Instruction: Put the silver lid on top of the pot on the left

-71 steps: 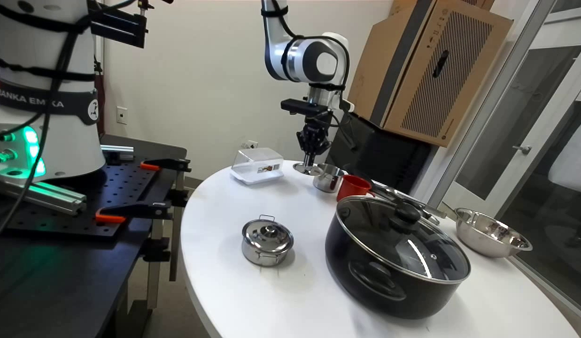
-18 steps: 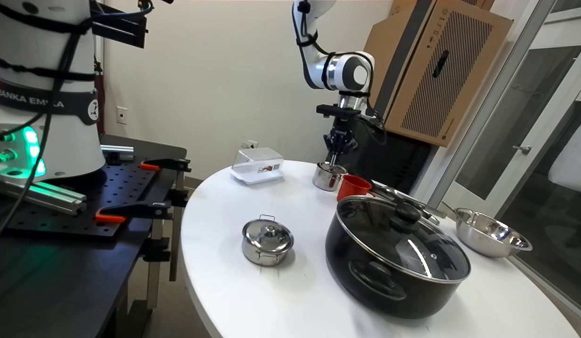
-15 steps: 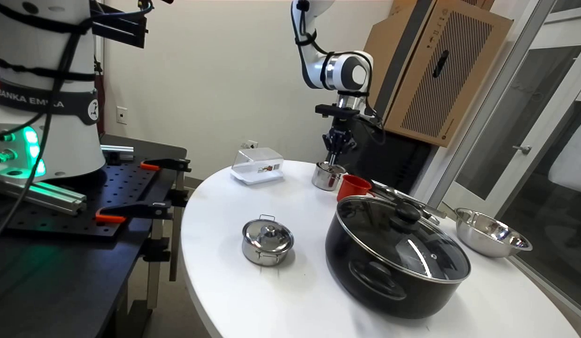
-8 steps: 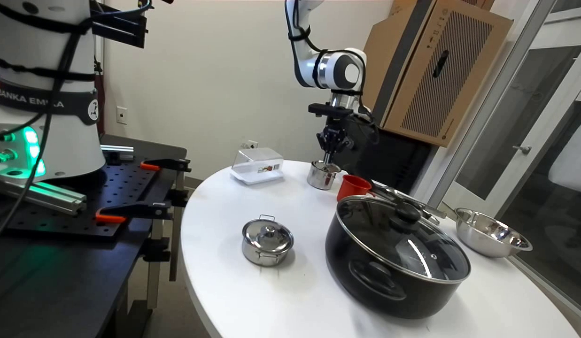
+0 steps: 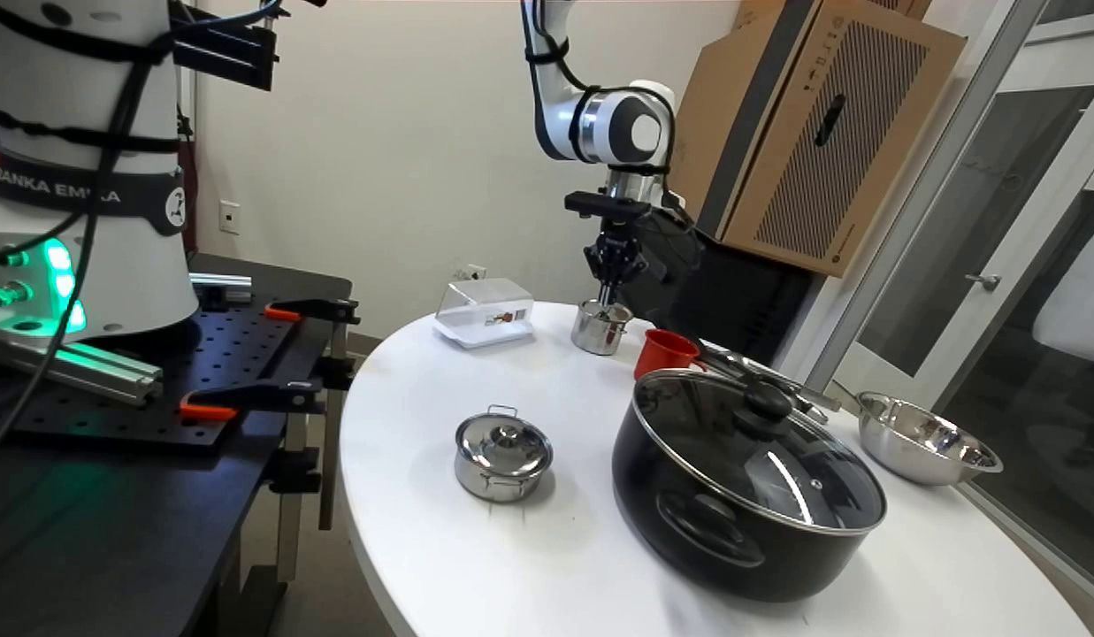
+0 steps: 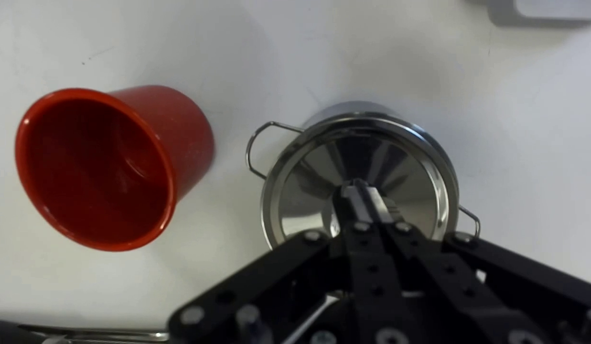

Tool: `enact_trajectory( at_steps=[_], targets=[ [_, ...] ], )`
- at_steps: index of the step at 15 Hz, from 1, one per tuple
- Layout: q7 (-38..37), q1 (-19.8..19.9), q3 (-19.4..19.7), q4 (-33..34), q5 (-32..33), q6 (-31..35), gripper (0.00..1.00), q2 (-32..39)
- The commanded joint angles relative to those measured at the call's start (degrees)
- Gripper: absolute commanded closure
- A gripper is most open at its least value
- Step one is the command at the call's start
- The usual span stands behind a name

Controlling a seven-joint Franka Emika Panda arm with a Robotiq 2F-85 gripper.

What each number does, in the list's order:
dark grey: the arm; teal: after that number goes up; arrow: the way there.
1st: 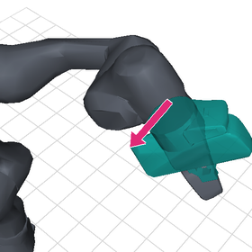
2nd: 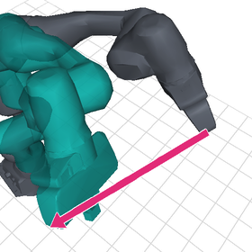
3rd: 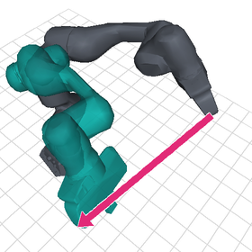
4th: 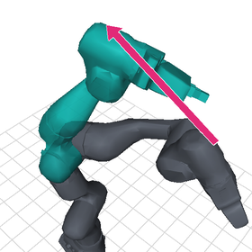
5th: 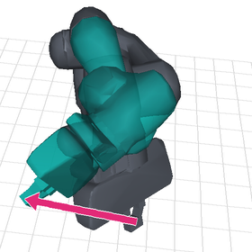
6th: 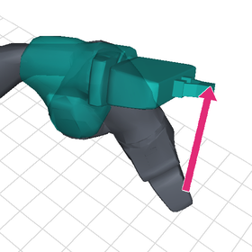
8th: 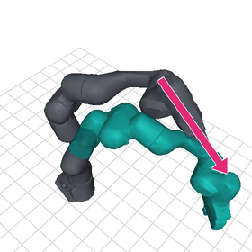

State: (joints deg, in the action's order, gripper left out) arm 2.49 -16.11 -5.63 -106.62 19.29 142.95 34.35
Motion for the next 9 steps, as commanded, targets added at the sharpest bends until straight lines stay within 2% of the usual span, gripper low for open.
enact_trajectory(
  at_steps=[1, 9],
  targets=[
    [-0.73, -0.11, 0.55, -5.93, 0.65, 3.68, 1.00, -4.18],
    [-0.95, -0.46, 1.01, -7.46, 1.02, 4.64, 1.00, -4.49]
  ],
)
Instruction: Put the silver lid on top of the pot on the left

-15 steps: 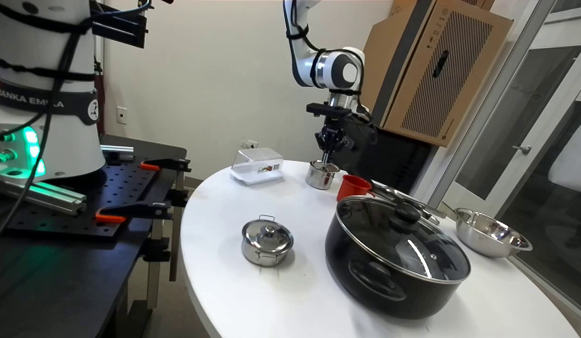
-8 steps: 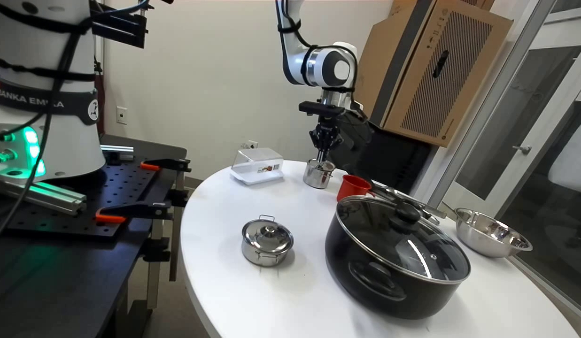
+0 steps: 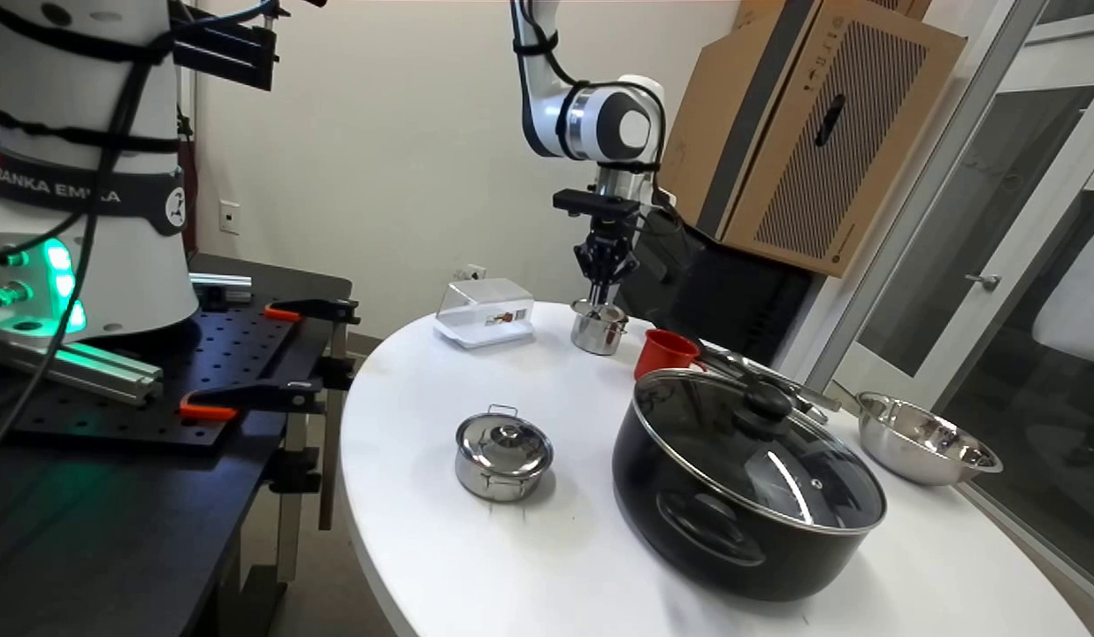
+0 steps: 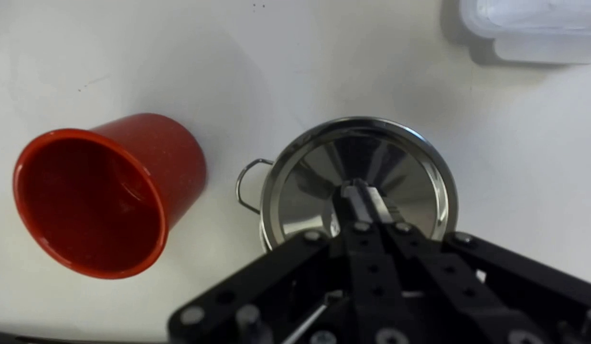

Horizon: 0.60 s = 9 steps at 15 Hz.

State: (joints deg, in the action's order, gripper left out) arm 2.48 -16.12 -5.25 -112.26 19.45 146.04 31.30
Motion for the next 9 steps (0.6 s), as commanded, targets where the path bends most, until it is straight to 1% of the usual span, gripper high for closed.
enact_trajectory(
  at_steps=[1, 9],
  targets=[
    [-0.88, -0.48, 0.62, -1.64, 0.88, 1.59, 1.00, -1.31],
    [-0.17, -0.32, -0.08, -1.17, 0.12, 0.96, 1.00, -1.33]
  ],
)
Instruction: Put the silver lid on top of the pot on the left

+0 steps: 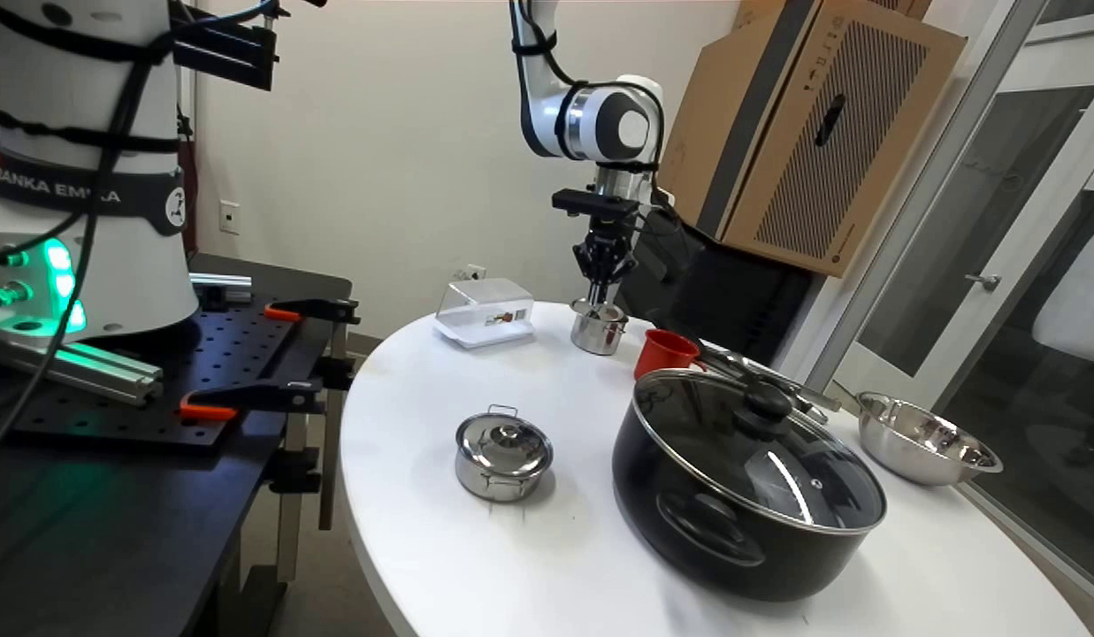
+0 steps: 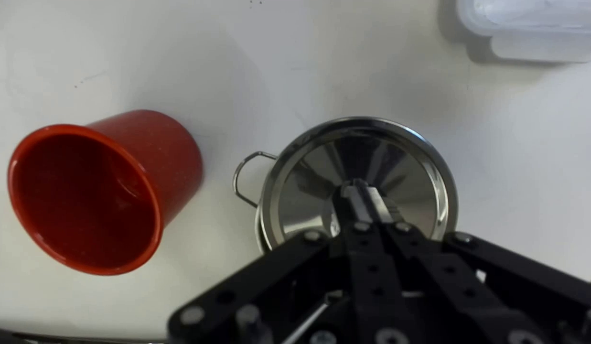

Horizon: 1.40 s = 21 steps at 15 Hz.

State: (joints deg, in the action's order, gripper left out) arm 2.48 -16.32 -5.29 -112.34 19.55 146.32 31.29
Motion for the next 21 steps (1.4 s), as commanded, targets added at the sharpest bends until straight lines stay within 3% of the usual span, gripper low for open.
enact_trajectory(
  at_steps=[1, 11, 21],
  targets=[
    [-0.13, -0.07, -0.10, -1.08, -0.05, 0.67, 1.00, -1.43],
    [-0.03, -0.03, -0.38, 0.34, -0.41, -0.44, 1.00, -2.08],
    [-1.34, -0.72, 0.67, 5.26, -0.08, -2.39, 1.00, 1.67]
  ],
)
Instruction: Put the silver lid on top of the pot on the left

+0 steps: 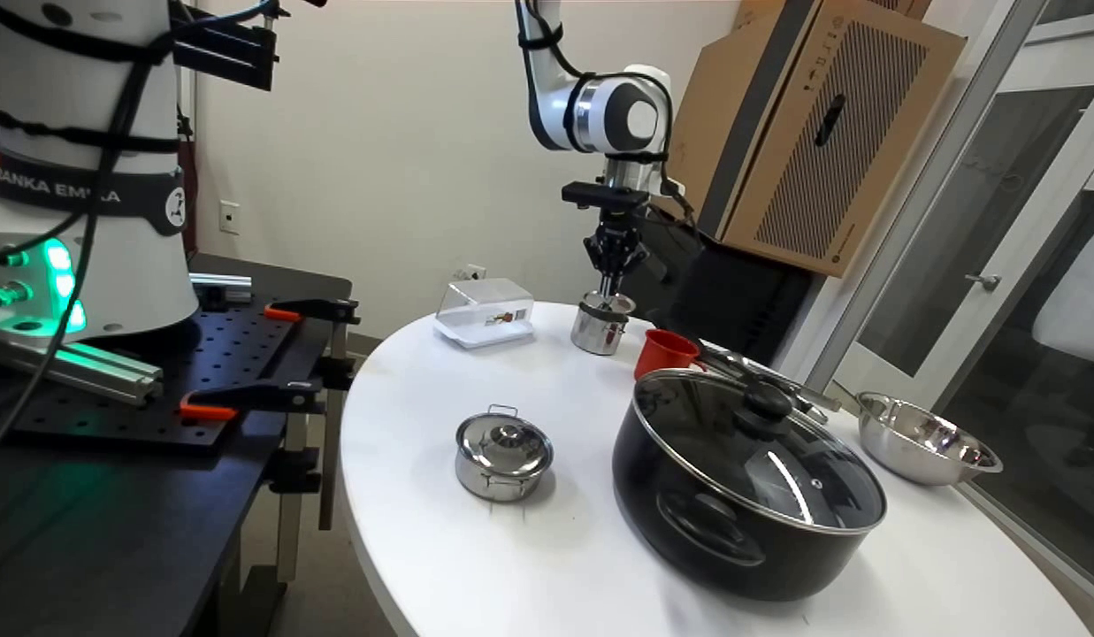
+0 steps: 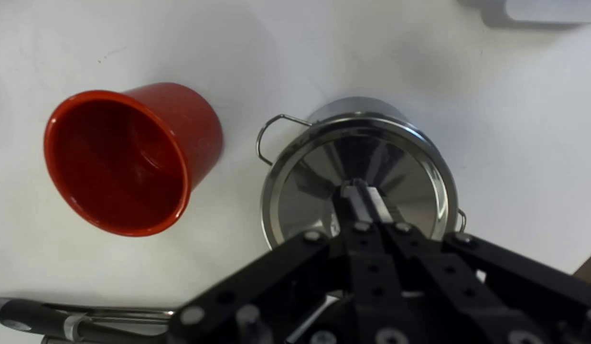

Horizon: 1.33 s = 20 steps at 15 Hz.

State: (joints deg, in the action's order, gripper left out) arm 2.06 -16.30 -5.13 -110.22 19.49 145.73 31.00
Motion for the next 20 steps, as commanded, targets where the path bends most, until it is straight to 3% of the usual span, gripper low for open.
enact_trajectory(
  at_steps=[1, 20],
  targets=[
    [-0.80, -0.76, 0.47, 3.79, -0.09, -2.16, 1.00, 2.48],
    [-0.22, -1.14, -0.10, 7.79, -0.42, -7.02, 1.00, 5.90]
  ],
)
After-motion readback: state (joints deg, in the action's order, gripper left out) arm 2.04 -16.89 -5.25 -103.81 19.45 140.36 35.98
